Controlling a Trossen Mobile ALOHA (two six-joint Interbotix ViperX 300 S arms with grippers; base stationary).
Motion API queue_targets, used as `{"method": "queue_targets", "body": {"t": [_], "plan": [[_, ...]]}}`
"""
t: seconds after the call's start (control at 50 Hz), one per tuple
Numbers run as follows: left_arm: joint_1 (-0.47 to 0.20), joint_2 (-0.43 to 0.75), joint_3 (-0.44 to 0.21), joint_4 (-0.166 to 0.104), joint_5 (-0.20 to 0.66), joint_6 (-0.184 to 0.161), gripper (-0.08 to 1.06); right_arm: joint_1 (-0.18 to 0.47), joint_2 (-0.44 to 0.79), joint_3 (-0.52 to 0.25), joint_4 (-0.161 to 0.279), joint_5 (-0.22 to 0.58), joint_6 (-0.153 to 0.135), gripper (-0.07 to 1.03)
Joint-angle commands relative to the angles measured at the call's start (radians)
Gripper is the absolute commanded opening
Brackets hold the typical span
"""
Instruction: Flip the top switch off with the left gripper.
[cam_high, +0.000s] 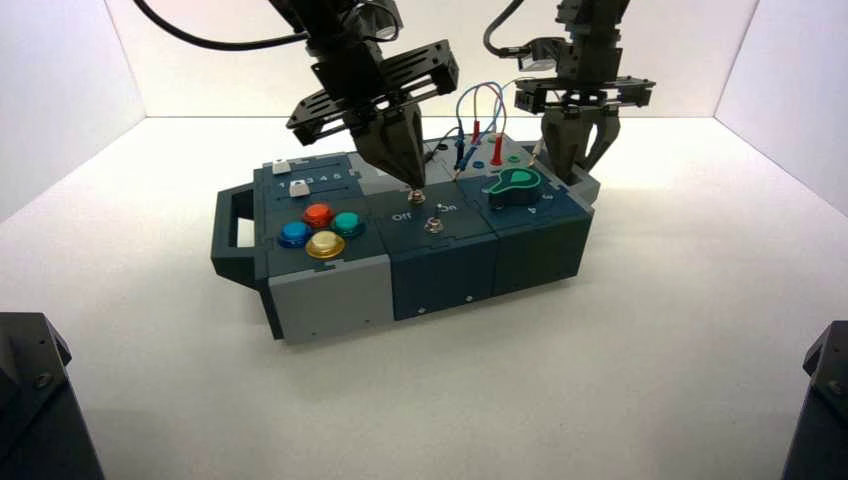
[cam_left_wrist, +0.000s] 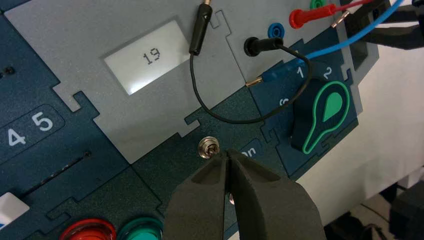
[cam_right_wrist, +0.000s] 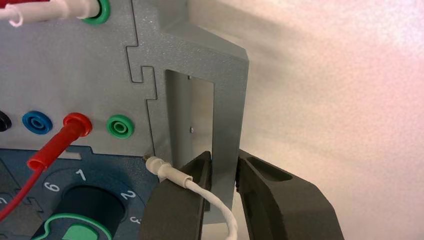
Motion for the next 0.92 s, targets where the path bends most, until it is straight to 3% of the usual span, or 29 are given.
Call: {"method": "queue_targets", "body": {"t": [0.02, 0.3, 0.6, 0.92], "plan": [[0.049, -0.018, 0.017, 0.008, -0.002, 0.006, -0.03, -0.002, -0.018, -0.028, 0.006, -0.002, 0.002, -0.02], [0.048, -0.066, -0.021, 0.011, 0.028, 0.035, -0.03, -0.003, -0.015, -0.026, 0.005, -0.006, 0.002, -0.02], [0.048, -0.020, -0.055, 0.017, 0.075, 0.078, -0.03, -0.002, -0.006, -0.017, 0.003, -0.028, 0.002, -0.02], [0.046, -0.005, -0.060, 0.015, 0.080, 0.083, -0.03, -0.002, 0.008, 0.003, 0.005, -0.046, 0.002, -0.02]]}}
